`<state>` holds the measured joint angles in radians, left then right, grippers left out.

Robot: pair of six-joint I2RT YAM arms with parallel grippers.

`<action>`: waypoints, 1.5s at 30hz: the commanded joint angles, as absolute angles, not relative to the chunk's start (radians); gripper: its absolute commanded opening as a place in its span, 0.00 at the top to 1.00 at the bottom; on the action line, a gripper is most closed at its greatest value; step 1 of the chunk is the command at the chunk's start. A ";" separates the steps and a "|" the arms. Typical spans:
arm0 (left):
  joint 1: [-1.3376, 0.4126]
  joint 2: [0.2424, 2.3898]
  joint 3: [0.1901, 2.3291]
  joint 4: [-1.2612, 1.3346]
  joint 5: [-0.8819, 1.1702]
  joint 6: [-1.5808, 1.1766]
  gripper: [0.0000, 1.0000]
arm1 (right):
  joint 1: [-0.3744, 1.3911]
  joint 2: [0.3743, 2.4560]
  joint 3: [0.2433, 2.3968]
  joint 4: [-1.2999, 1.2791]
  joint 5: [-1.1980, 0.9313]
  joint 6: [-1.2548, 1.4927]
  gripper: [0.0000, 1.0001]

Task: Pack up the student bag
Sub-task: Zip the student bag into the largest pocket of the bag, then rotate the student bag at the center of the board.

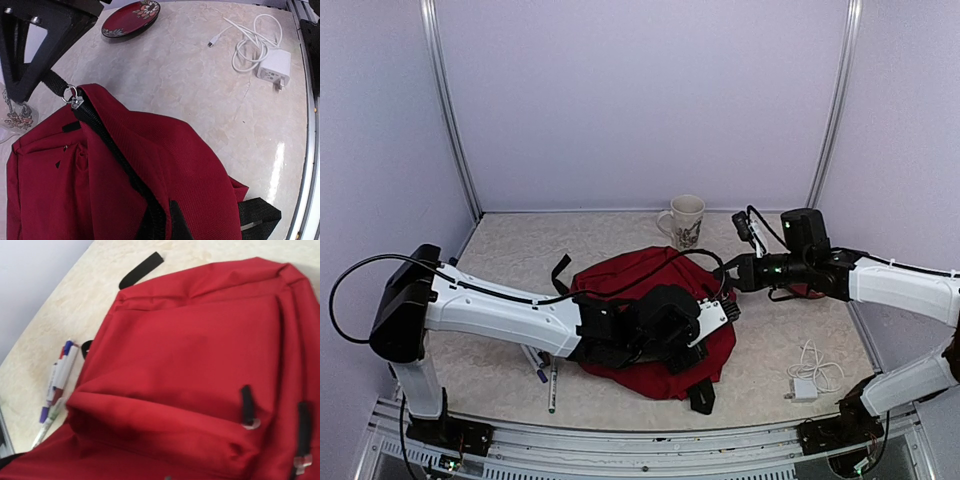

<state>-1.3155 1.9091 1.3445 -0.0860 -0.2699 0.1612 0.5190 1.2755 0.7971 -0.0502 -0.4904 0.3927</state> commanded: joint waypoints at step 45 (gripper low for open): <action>-1.417 1.632 1.098 -0.099 -0.003 0.216 1.00 | 0.331 1.615 0.855 0.092 -0.335 0.214 1.00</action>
